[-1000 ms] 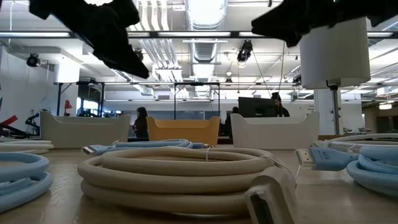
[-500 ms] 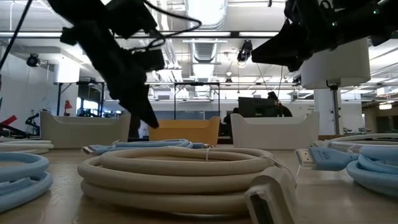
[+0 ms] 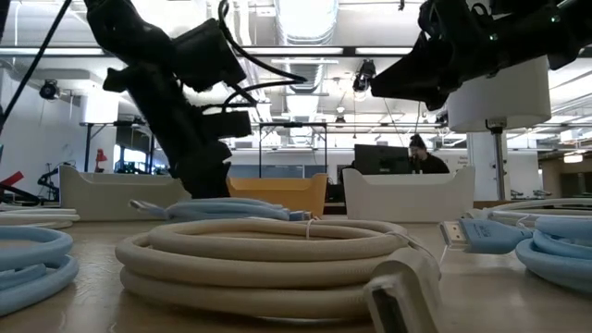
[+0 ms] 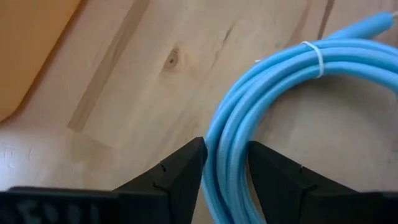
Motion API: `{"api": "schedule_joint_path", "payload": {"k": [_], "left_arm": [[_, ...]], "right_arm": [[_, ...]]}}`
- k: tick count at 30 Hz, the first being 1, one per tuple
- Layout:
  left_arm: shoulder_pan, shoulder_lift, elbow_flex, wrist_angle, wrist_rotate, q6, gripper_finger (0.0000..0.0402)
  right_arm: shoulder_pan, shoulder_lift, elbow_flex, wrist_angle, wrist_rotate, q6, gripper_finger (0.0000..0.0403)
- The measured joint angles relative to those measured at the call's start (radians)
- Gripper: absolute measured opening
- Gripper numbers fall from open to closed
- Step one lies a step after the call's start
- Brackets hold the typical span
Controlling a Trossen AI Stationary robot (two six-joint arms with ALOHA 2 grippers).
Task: Sort HDMI cables
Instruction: Put the top blue hdmi cable into the gray bin
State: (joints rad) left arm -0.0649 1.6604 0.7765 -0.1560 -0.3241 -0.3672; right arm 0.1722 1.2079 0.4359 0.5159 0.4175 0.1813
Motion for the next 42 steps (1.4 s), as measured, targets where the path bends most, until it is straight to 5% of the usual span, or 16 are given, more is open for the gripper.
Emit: {"api": "schedule_joint_path", "payload": {"k": [11,19,29,42], "left_arm": [[0.005,-0.009,0.002,0.011,0.006,-0.007,0.0014],[0.002,-0.116,0.01,-0.035,-0.018,0.021,0.0009],[0.001,-0.322,0.012,-0.233,-0.241,0.032,0.0009],[0.006,-0.564,0.011,-0.491,-0.741,0.077,0.001]], "right_arm": [[0.0,0.0,0.0,-0.003,0.0,0.002,0.0104],[0.0,0.0,0.0,-0.002,0.0,0.003,0.0092],[0.0,0.0,0.0,-0.003,-0.001,0.002,0.0078],[0.0,0.0,0.0,-0.003,0.0,-0.001,0.0068]]}}
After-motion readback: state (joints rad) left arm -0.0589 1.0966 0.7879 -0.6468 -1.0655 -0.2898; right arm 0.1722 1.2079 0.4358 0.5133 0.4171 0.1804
